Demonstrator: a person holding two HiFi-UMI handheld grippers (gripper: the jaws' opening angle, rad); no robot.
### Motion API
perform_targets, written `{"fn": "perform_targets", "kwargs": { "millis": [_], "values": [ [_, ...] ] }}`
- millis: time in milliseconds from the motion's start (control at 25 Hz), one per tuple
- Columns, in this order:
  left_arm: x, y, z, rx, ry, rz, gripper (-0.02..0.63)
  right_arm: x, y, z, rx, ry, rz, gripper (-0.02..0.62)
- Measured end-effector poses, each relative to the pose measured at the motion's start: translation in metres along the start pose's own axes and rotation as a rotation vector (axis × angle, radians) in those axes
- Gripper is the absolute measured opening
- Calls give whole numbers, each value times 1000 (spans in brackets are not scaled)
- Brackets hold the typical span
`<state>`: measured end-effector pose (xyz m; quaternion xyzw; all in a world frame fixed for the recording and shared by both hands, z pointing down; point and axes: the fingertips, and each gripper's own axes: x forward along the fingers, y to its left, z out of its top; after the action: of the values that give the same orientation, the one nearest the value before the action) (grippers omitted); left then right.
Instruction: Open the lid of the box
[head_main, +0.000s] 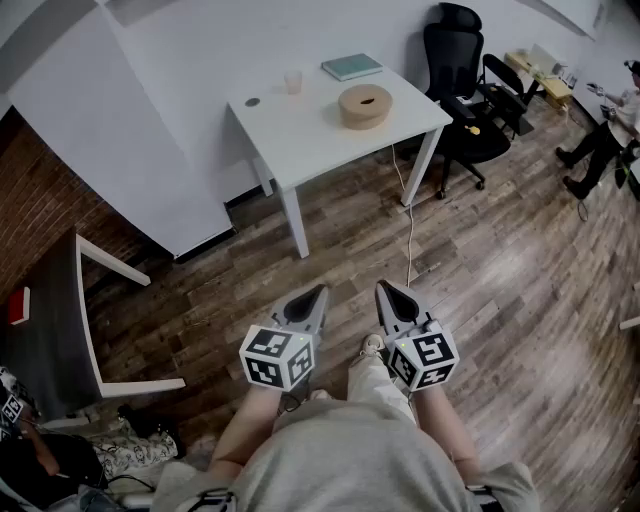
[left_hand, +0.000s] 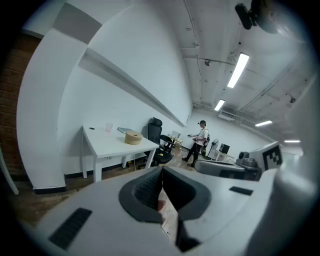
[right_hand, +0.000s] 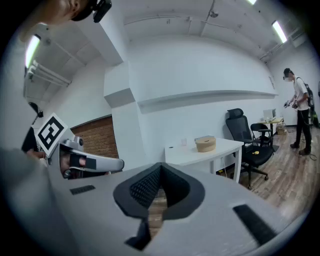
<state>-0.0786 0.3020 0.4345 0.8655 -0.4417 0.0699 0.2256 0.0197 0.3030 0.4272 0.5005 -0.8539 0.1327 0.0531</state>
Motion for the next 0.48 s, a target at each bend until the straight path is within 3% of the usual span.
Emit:
{"fn": "perform_targets", "kwargs": {
  "millis": [200, 480],
  "values": [
    [-57, 6, -23, -3, 4, 19, 8, -31, 56, -13, -25, 1, 1, -3],
    [-100, 0, -38, 44, -8, 44, 8, -65, 90, -28, -19, 15, 1, -3]
  ]
}}
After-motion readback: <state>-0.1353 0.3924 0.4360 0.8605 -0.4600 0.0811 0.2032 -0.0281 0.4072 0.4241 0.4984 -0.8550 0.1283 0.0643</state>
